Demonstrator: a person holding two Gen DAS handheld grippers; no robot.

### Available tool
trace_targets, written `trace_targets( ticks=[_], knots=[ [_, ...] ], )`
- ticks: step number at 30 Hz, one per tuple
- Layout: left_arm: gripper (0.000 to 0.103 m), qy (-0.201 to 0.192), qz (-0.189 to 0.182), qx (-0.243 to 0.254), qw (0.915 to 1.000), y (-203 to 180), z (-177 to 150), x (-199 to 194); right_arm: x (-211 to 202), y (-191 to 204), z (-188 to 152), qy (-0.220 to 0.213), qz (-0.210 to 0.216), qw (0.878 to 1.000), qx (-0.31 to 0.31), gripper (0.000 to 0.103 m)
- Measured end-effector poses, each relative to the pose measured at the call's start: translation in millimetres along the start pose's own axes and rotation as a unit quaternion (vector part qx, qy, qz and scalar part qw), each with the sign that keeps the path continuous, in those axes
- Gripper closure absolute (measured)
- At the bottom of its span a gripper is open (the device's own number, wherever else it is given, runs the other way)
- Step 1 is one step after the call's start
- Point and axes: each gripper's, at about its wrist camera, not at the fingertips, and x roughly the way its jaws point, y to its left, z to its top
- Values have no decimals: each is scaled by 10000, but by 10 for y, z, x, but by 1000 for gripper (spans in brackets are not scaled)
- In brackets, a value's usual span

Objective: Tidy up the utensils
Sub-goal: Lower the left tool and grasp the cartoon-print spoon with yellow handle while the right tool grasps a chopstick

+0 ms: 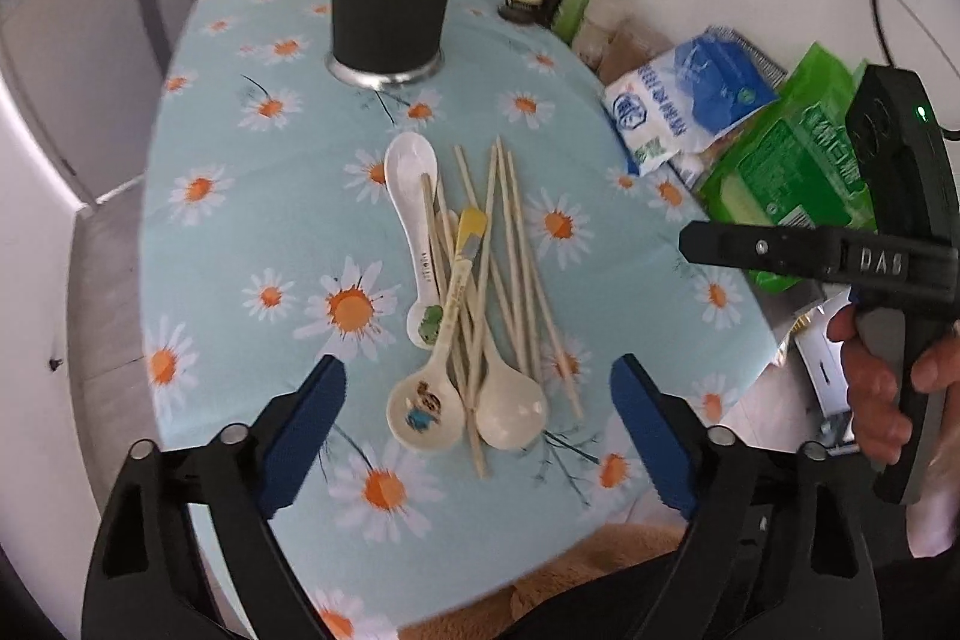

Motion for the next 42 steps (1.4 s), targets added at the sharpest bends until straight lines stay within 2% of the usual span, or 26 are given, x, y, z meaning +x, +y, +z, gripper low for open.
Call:
trace_targets(
  ticks=[4,5,7,9,11,17,23,29,38,42],
  knots=[
    [42,401,-511,55,9979,221,121,317,223,-86,123,206,107,9987,462,43],
    [50,499,-605,101,9969,255,134,380,295,-107,163,270,178,9978,575,44],
    [55,649,-704,263,9951,289,167,502,404,-147,224,389,207,9959,784,50],
    [65,775,-772,463,9929,302,192,606,482,-161,264,469,188,9951,845,52],
    [70,874,-841,601,9908,310,213,667,543,-176,320,482,144,9944,929,56],
    [78,999,-871,1081,9853,298,253,788,636,-141,401,418,9,9942,995,57],
    [95,998,-922,1407,9807,258,248,829,750,-41,455,503,-227,9943,917,61],
    [97,959,-923,1571,9786,213,219,851,881,35,460,709,-374,9928,887,61],
    [97,795,-932,1278,9842,296,235,802,959,8,477,928,-523,9903,893,61],
    [97,698,-972,1119,9865,363,244,741,983,-11,491,981,-567,9899,853,71]
  ],
)
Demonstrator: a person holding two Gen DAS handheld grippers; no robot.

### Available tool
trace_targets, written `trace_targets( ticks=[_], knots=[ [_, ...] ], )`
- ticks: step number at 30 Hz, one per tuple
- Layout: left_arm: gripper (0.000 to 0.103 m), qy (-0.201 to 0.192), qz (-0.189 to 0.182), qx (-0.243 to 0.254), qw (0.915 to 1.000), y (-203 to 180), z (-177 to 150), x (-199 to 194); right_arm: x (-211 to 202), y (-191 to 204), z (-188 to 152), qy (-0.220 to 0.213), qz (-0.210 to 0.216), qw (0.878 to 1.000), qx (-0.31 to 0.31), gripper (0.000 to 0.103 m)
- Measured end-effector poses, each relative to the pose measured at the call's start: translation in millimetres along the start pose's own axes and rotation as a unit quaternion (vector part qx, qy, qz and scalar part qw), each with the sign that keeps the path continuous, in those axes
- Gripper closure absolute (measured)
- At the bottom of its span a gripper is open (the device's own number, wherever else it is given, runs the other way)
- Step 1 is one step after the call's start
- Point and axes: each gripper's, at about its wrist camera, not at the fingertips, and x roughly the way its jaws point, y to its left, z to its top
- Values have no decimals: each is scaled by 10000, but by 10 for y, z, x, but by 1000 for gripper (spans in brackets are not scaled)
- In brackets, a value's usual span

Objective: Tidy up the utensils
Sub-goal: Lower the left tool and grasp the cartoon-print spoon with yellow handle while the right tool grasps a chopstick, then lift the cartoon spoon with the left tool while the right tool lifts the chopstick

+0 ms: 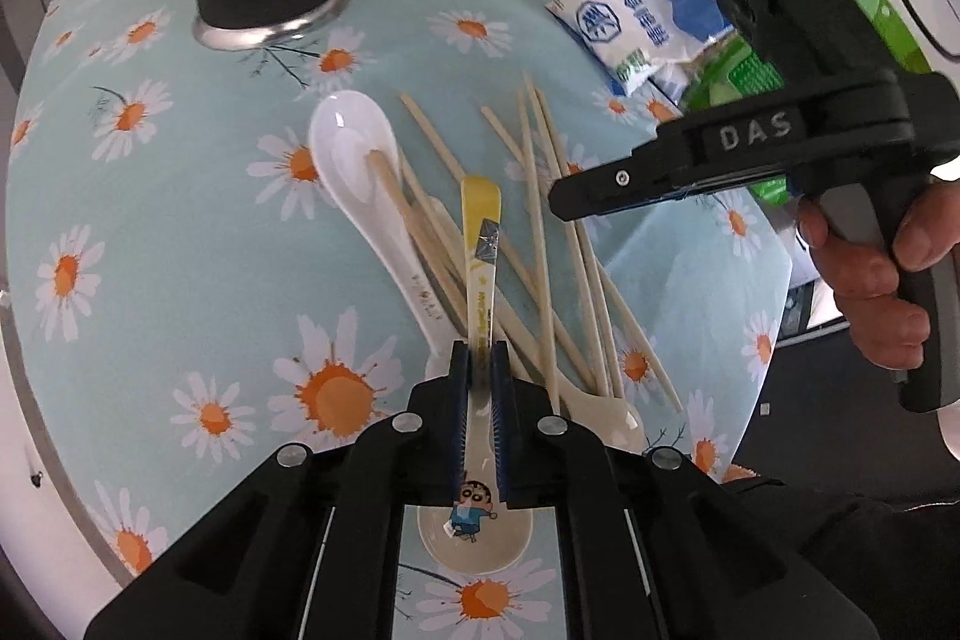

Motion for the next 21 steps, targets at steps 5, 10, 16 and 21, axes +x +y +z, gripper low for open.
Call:
trace_targets(
  ticks=[5,10,16,21],
  knots=[
    [97,-185,-84,-212,9996,58,-8,-106,37,24,56,-8,-129,9999,39,88],
    [97,-385,-161,-333,9986,70,-27,-221,48,14,86,23,-248,9996,126,97],
    [97,-504,-220,-407,9977,98,-90,-310,37,-25,54,59,-184,9995,243,97],
    [97,-526,-286,-458,9972,136,-121,-339,-6,-69,17,117,-98,9994,302,97]
  ],
)
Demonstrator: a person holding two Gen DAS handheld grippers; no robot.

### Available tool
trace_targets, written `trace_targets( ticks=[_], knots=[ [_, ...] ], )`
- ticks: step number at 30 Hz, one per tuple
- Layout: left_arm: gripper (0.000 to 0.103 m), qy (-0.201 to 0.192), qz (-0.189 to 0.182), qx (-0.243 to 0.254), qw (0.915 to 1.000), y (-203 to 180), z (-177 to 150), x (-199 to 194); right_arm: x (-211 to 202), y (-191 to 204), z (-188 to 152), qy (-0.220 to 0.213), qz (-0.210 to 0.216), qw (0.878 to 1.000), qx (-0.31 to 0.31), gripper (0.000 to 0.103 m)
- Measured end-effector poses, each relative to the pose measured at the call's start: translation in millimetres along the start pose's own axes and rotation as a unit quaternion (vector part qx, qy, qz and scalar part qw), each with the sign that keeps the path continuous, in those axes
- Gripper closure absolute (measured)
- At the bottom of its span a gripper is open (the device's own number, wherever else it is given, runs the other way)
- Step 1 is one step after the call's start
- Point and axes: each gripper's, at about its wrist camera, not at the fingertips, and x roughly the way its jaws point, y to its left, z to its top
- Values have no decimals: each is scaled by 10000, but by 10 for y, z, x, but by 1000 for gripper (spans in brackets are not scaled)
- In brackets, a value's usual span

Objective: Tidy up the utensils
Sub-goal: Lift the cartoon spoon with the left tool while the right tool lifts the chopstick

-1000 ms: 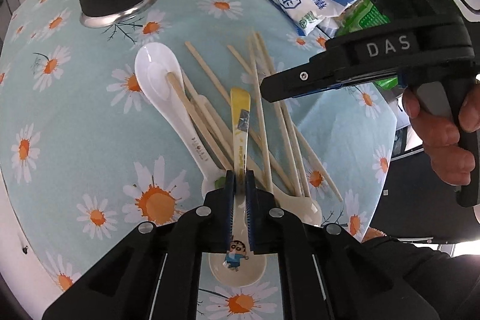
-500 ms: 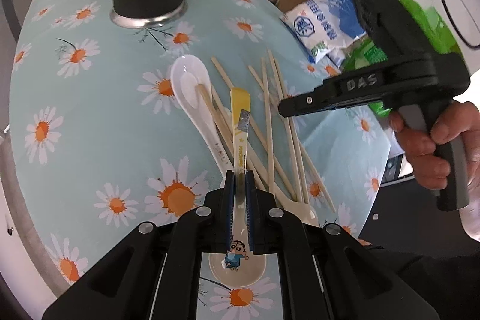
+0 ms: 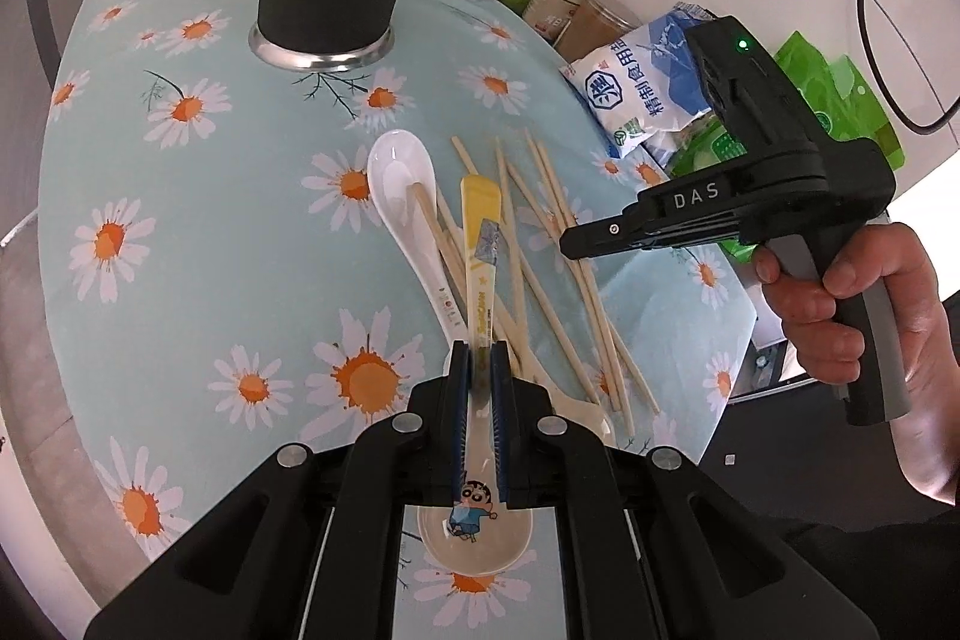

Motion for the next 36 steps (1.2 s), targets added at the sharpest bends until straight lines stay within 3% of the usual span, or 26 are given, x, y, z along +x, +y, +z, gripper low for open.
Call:
trace_targets(
  ticks=[13,16,36],
  knots=[
    [97,21,-92,30,10000,-40,-51,-5,4,39,-14,-26,-215,9997,-123,97],
    [97,36,-110,36,9999,-51,-69,-4,13,-20,-41,87,-10,10000,22,97],
    [97,40,-190,28,9998,-145,-105,30,-79,-92,-186,17,-111,9998,-147,97]
  ],
)
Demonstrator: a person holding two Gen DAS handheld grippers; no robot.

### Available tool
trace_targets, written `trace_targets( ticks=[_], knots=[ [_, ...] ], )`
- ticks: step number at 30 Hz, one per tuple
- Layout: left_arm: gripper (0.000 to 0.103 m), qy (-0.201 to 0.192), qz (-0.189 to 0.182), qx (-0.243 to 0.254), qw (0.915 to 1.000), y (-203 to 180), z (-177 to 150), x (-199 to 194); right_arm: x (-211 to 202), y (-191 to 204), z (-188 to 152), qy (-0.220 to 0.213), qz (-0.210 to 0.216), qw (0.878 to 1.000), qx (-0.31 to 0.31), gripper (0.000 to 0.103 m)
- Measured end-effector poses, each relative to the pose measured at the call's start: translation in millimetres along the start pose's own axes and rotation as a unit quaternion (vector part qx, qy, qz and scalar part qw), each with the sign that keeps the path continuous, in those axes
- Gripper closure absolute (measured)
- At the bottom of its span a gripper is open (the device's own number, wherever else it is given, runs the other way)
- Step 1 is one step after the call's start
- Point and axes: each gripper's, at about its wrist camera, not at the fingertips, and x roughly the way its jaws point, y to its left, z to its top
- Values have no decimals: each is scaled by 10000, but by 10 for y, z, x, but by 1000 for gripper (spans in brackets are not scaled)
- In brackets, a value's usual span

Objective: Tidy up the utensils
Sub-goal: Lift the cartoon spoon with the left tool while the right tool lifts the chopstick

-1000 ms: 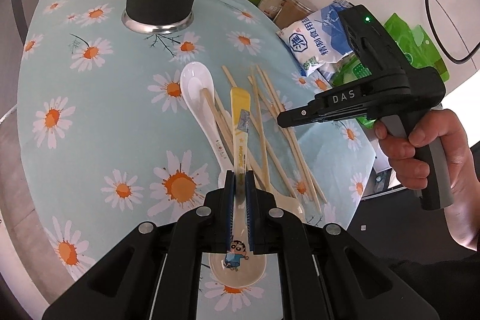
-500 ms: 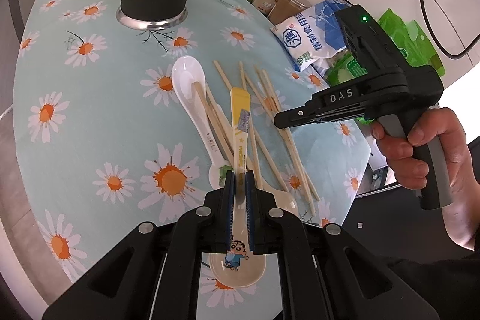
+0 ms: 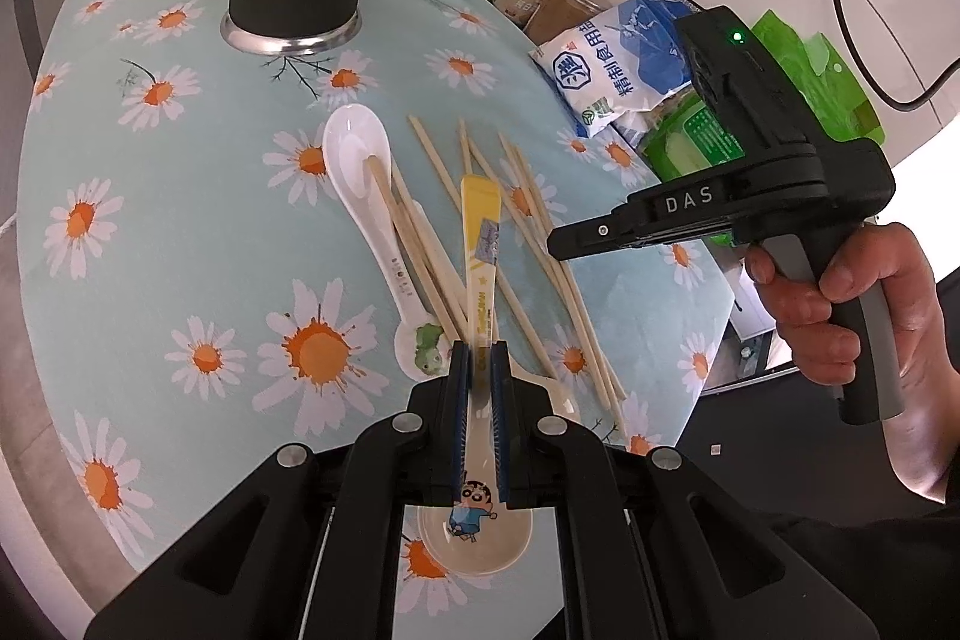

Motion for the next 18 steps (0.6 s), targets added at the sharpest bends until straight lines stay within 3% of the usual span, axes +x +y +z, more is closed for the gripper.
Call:
trace_targets(
  ticks=[9,18],
  knots=[
    [97,-110,49,-68,9999,-6,29,-18,-168,-24,-127,-144,32,9998,-113,97],
    [97,-375,161,-226,9989,-34,217,-110,-502,-47,-80,-275,401,9980,-391,97]
  ],
)
